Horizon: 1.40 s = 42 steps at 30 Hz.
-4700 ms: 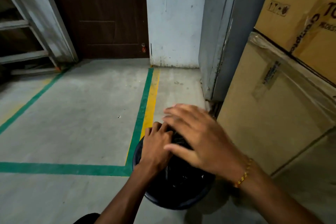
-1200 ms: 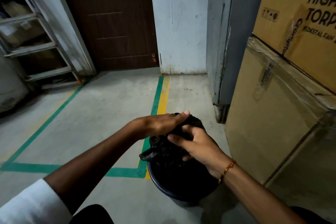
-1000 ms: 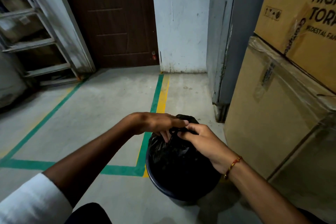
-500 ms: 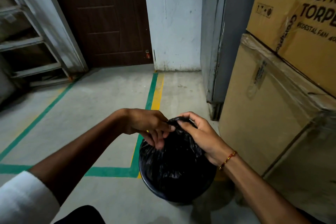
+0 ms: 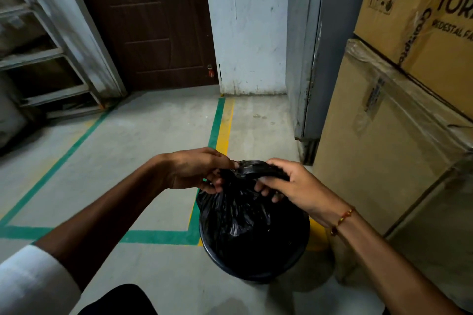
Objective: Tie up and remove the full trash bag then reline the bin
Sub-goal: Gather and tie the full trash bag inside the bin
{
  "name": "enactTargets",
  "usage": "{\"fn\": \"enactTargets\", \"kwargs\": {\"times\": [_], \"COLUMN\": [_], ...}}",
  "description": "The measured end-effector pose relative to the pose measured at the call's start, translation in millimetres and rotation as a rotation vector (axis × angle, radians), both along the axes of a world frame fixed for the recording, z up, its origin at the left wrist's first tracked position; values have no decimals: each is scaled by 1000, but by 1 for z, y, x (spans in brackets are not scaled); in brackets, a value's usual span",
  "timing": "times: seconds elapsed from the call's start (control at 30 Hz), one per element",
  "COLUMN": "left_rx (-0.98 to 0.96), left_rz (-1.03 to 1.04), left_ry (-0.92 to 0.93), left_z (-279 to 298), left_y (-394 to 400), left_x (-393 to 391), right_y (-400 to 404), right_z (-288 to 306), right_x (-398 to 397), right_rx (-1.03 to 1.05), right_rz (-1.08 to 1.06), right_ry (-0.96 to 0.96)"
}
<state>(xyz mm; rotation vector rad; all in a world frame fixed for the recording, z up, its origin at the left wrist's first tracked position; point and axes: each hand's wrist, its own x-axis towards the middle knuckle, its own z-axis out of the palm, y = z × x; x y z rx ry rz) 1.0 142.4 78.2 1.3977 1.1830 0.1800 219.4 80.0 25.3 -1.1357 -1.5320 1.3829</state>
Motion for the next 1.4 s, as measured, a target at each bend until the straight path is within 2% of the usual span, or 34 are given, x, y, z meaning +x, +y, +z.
{"fn": "enactTargets", "kwargs": {"times": [0.1,0.2,0.37,0.5,0.57,0.67,0.73,0.8,0.87,0.9,0.97,1.03,1.17,1.27,1.4], "left_rx": [41,22,-24,-93,-29,205,313,311,221,197,225,255,262,346,595], "left_rz": [45,11,46,203,230,177,168,207,232,220,145,72,-39,-115,-234], "left_ry": [33,48,101,2,14,151,127,47,-71,-98,-62,-31,-49,48,255], "left_z": [-1,2,9,8,5,-3,-9,-12,-14,-16,-16,-17,-21,-24,-30], "left_y": [3,4,5,4,4,2,-3,-8,-12,-12,-13,-15,-19,-20,-19], "left_x": [0,3,11,12,12,18,25,30,32,32,29,25,22,27,36], "right_y": [-7,-11,-12,-10,-10,-15,-19,-21,-23,-23,-21,-15,-2,-3,-6], "right_z": [6,6,-6,-13,-15,-12,-14,-17,-16,-12,1,9,4,-2,-11], "right_x": [-3,-16,-22,-22,-23,-29,-36,-41,-40,-36,-22,-7,1,-10,-29], "right_rx": [-141,-156,-62,35,161,329,400,444,411,331,83,-20,72,26,-52], "right_rz": [52,-5,-63,-34,-3,39,73,111,204,275,385,309,-90,-108,-212], "right_ry": [313,409,289,80,-45,-186,-278,-384,-433,-408,-234,-80,-9,-10,-62]}}
